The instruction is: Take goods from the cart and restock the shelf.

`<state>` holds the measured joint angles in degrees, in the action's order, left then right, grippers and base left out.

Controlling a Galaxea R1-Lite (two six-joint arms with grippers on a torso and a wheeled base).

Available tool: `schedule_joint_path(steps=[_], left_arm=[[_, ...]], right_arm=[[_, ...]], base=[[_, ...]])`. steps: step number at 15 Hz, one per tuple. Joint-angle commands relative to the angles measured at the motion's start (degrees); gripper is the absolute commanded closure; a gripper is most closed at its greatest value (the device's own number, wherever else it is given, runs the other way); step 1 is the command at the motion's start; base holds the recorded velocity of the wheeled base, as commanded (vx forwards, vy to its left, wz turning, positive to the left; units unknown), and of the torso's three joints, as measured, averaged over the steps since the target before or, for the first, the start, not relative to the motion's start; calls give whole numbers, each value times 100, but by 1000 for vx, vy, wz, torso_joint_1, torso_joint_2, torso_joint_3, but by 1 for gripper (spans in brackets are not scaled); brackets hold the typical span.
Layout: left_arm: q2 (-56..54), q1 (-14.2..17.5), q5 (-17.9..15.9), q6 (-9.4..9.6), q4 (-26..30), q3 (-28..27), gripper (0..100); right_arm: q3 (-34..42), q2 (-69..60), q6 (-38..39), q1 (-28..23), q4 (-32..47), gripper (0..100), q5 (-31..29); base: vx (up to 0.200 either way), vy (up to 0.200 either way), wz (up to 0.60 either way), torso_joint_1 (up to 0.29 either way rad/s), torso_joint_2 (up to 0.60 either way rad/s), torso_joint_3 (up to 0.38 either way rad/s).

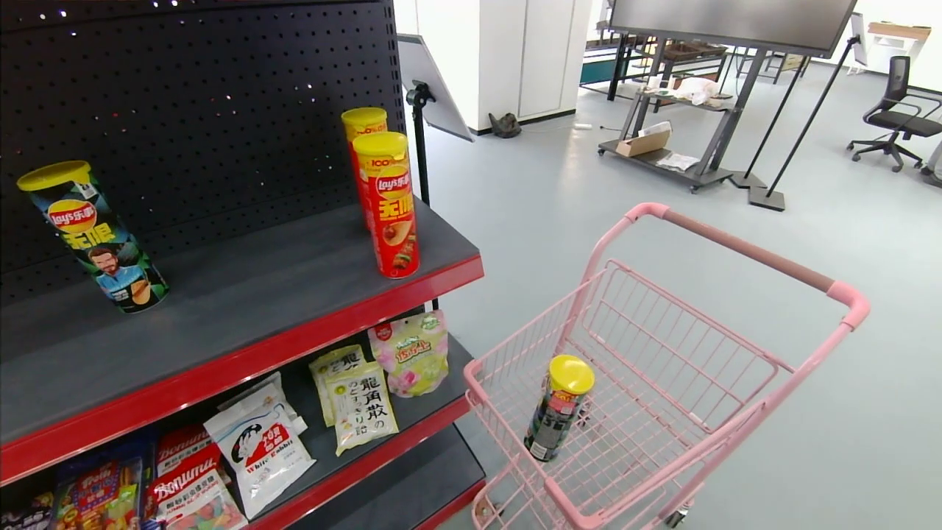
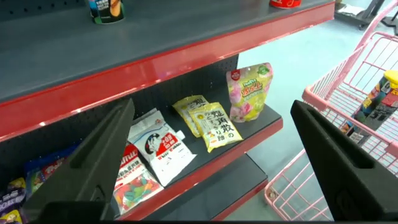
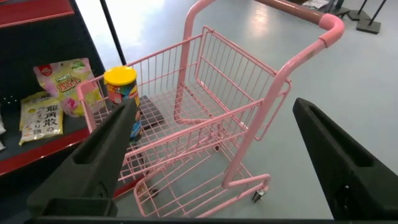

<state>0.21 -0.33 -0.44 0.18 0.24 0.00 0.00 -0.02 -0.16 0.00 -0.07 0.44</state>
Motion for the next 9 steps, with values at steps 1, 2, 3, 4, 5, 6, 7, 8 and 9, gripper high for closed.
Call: schedule_joint_path(steps=[1, 2, 3, 4, 5, 6, 7, 8, 9], left_arm=[[6, -2, 0, -1, 2, 0, 0], [6, -2, 0, -1, 2, 0, 0], [6, -2, 0, -1, 2, 0, 0], [-3, -2, 0, -1, 2, 0, 0], [-3, -2, 0, -1, 2, 0, 0], [-3, -2, 0, -1, 2, -9, 0], [6, -2, 0, -1, 2, 0, 0], [6, -2, 0, -1, 2, 0, 0], [-3, -2, -9, -1, 2, -9, 0]], right_arm=[[0, 2, -2, 0, -1, 0, 9], [0, 2, -2, 0, -1, 0, 9], [0, 2, -2, 0, -1, 0, 9], [0, 2, -2, 0, -1, 0, 0], [0, 2, -11, 0, -1, 0, 9], [0, 2, -11, 0, -1, 0, 9], [0, 2, -11, 0, -1, 0, 9], [0, 2, -2, 9, -1, 0, 9], [0, 2, -2, 0, -1, 0, 9]], base=[[0, 0, 0, -144, 364, 217], [0, 0, 0, -144, 354, 207], [0, 0, 0, -144, 369, 222], [0, 0, 0, -154, 378, 222], [0, 0, 0, -149, 378, 227], [0, 0, 0, -154, 398, 232], [0, 0, 0, -159, 373, 232], [0, 0, 0, -163, 403, 242], [0, 0, 0, -85, 232, 149]])
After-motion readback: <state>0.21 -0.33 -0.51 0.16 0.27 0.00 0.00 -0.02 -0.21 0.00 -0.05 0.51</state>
